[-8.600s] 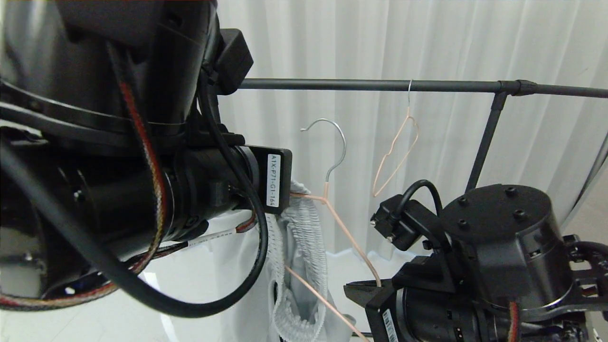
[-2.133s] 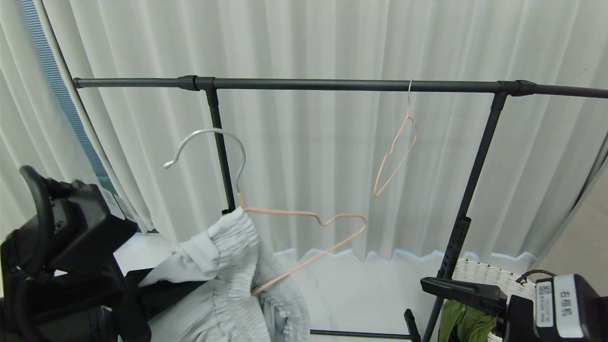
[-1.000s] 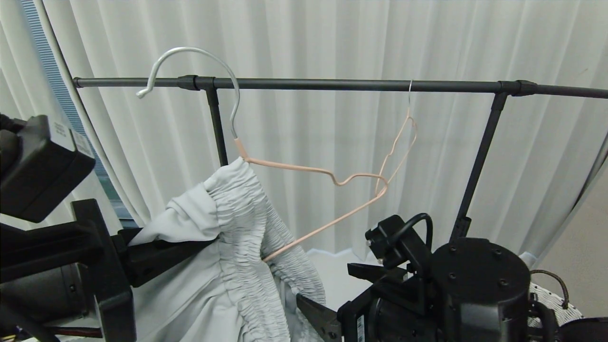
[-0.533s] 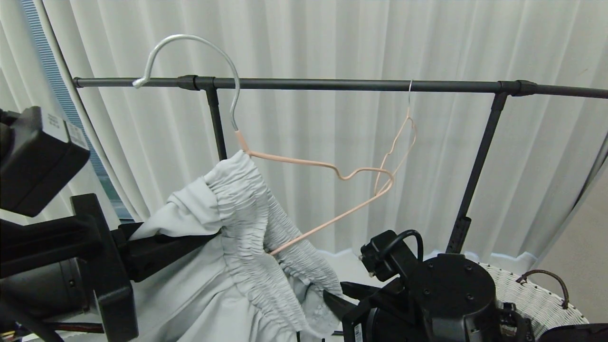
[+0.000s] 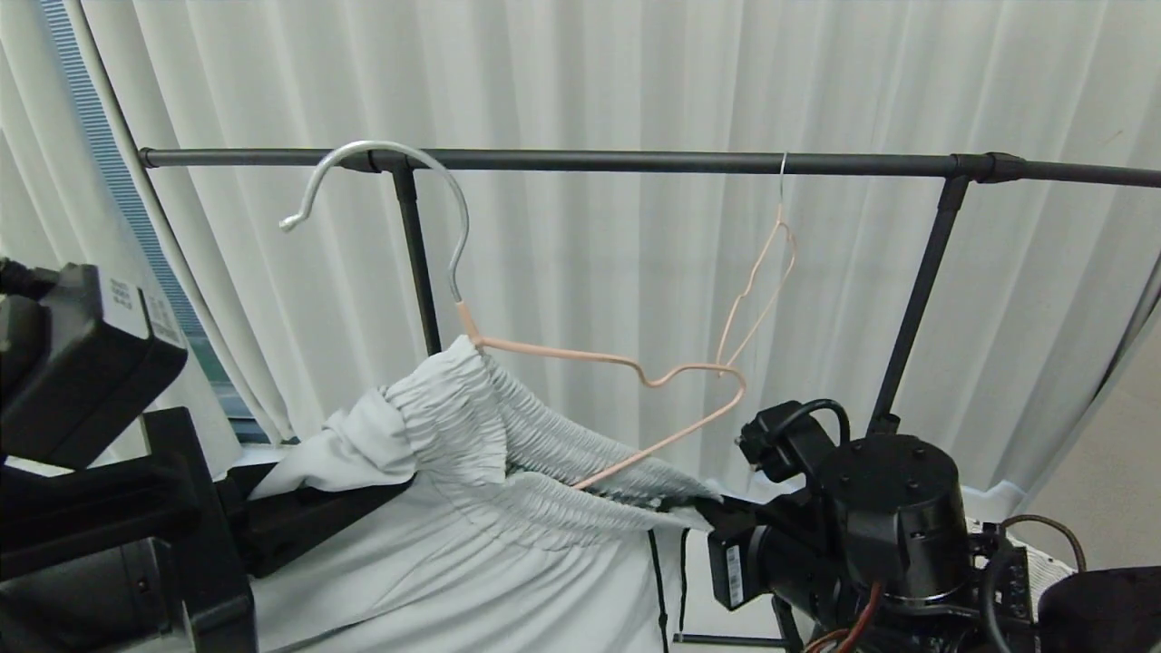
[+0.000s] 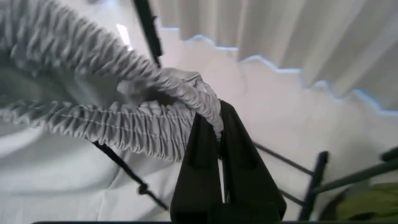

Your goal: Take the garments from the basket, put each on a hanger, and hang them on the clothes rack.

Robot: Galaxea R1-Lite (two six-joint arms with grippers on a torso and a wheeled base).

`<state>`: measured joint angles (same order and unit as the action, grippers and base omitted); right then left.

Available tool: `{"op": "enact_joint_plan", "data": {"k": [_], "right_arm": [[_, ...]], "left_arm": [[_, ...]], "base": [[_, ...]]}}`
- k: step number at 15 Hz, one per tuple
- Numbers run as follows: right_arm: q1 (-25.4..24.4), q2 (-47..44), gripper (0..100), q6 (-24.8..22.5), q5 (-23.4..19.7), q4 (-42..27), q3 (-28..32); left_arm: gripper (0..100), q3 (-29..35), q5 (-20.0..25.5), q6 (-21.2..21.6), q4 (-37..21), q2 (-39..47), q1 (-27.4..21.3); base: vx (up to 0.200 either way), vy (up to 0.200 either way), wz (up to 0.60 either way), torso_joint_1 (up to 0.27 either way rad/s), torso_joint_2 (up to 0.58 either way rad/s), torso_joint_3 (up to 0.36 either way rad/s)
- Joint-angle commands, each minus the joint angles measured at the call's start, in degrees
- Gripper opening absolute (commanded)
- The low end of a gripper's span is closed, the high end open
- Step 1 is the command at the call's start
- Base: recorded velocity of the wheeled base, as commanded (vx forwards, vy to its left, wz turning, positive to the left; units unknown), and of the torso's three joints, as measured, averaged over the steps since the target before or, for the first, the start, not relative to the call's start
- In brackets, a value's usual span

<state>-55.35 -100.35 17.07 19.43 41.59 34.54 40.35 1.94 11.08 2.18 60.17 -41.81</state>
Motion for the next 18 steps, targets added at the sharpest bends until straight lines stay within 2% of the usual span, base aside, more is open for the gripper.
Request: {"op": "enact_joint_plan", "data": {"k": [1, 4, 7, 10, 11, 13, 15, 18], "right_arm": [[6.6, 1.3, 0, -2.5, 0.0, 0.1, 0.0], [11.0, 1.7, 0, -4.1, 0.0, 0.1, 0.0], [12.9, 2.9, 0, -5.1, -0.3, 0.3, 0.1], [12.8, 5.4, 0, -6.9, -1.4, 0.2, -0.2], [12.5, 6.7, 0, -8.0, -2.7, 0.0, -0.3], [11.4, 8.4, 0, -11.1, -3.8, -0.1, -1.0], [8.3, 9.6, 0, -12.7, -3.8, -0.1, -1.3], [-1.6, 11.2, 0, -13.6, -3.6, -0.3, -1.5]], "left_arm": [[0, -3.0, 1.0, 0.3, -0.1, -2.8, 0.0], [0, -7.8, 2.1, 2.8, -0.1, -5.9, -0.2], [0, -10.6, 2.3, 3.1, -0.2, -7.2, -1.5], [0, -12.6, 1.5, 3.9, -0.4, -3.8, -1.4], [0, -13.0, -1.1, 5.2, -0.4, -1.4, -1.2], [0, -12.4, -9.3, 5.9, 0.0, 3.6, -1.3], [0, -10.8, -10.8, 5.4, 0.0, 5.6, -1.2], [0, -9.8, -13.8, 3.5, 0.1, 6.4, -1.1]], "base": [[0.0, 0.0, 0.0, 0.0, 0.0, 0.0], [0.0, 0.0, 0.0, 0.0, 0.0, 0.0], [0.0, 0.0, 0.0, 0.0, 0.0, 0.0], [0.0, 0.0, 0.0, 0.0, 0.0, 0.0], [0.0, 0.0, 0.0, 0.0, 0.0, 0.0], [0.0, 0.0, 0.0, 0.0, 0.0, 0.0], [0.0, 0.0, 0.0, 0.0, 0.0, 0.0], [0.0, 0.0, 0.0, 0.0, 0.0, 0.0]]}}
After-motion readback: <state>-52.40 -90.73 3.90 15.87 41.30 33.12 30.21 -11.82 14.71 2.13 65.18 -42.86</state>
